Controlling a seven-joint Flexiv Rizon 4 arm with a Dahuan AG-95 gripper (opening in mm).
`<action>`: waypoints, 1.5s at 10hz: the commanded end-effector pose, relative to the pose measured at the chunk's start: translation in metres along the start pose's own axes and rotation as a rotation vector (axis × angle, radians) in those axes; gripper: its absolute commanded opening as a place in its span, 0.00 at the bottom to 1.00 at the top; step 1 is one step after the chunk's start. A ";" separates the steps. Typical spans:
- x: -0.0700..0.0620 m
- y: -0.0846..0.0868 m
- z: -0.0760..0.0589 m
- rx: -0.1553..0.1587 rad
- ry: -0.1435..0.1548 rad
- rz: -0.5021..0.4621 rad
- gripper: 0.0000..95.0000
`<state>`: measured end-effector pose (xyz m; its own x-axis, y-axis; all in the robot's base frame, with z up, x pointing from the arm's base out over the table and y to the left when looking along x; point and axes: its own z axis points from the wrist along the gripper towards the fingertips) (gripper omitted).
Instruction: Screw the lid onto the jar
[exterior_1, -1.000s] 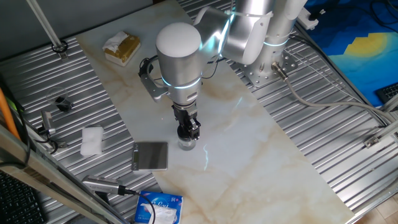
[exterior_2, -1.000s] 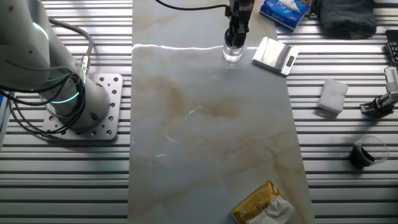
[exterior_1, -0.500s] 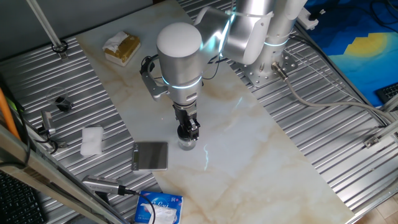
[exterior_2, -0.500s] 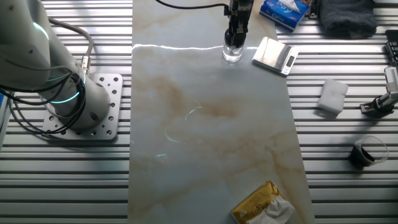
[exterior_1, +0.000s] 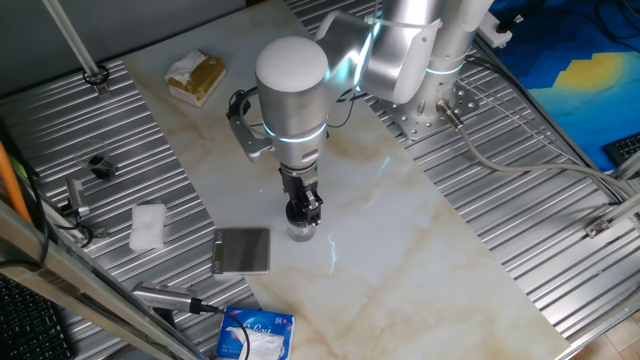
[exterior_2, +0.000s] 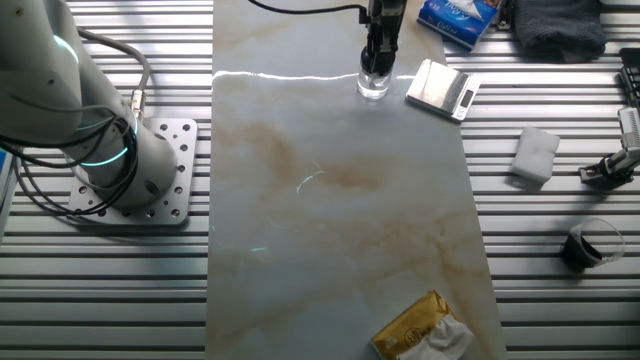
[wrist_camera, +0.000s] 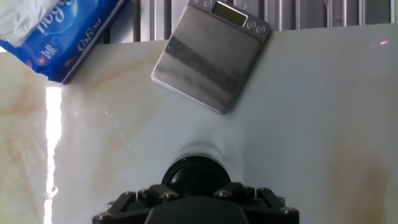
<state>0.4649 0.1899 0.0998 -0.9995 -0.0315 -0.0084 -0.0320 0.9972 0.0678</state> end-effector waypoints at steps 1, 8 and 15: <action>-0.001 0.000 0.016 0.002 -0.001 -0.012 0.80; -0.001 0.000 0.010 0.003 0.001 -0.057 1.00; -0.001 0.009 -0.041 0.018 0.009 -0.132 1.00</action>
<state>0.4644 0.1964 0.1412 -0.9867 -0.1615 -0.0159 -0.1621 0.9857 0.0458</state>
